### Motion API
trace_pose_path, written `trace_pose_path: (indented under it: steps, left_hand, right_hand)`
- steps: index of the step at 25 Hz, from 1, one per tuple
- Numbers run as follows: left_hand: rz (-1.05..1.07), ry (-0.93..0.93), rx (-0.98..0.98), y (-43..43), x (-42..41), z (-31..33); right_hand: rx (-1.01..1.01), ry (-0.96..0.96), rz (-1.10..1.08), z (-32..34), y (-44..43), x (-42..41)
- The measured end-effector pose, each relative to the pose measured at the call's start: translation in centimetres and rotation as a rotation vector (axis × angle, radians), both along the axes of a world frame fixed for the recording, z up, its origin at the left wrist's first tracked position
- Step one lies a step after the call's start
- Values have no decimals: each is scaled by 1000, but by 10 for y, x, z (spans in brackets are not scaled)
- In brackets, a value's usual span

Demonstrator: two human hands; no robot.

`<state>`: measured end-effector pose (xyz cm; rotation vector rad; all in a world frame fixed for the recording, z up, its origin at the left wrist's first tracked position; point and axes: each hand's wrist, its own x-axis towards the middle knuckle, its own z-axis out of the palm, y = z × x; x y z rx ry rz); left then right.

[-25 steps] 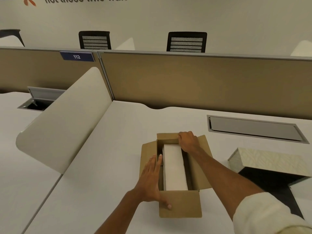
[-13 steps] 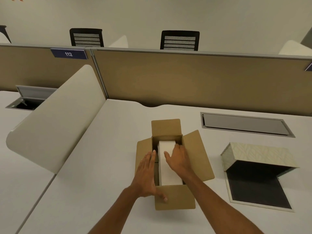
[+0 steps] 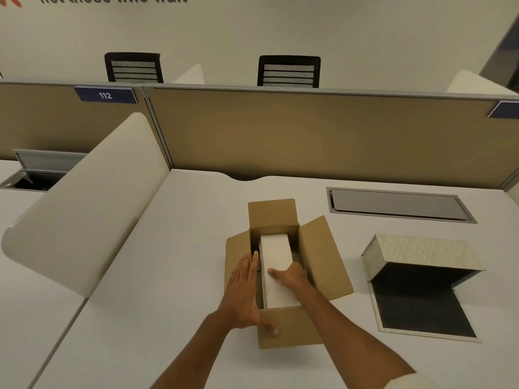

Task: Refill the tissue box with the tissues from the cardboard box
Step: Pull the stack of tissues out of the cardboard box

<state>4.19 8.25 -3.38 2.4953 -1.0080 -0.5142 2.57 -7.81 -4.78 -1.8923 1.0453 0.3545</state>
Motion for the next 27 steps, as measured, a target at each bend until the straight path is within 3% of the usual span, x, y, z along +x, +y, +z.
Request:
trace_pose_path:
  steps: [5, 13, 22, 27]
  left_hand:
    - [1, -8, 4, -1, 0, -3]
    - [2, 23, 17, 3, 1, 2]
    - [11, -3, 70, 1, 2, 1]
    - [9, -15, 50, 2, 2, 1]
  right_hand:
    - [61, -38, -88, 1, -1, 6]
    - [298, 65, -107, -10, -15, 21]
    - [160, -154, -165, 32, 6, 10]
    - [194, -356, -183, 74, 5, -5]
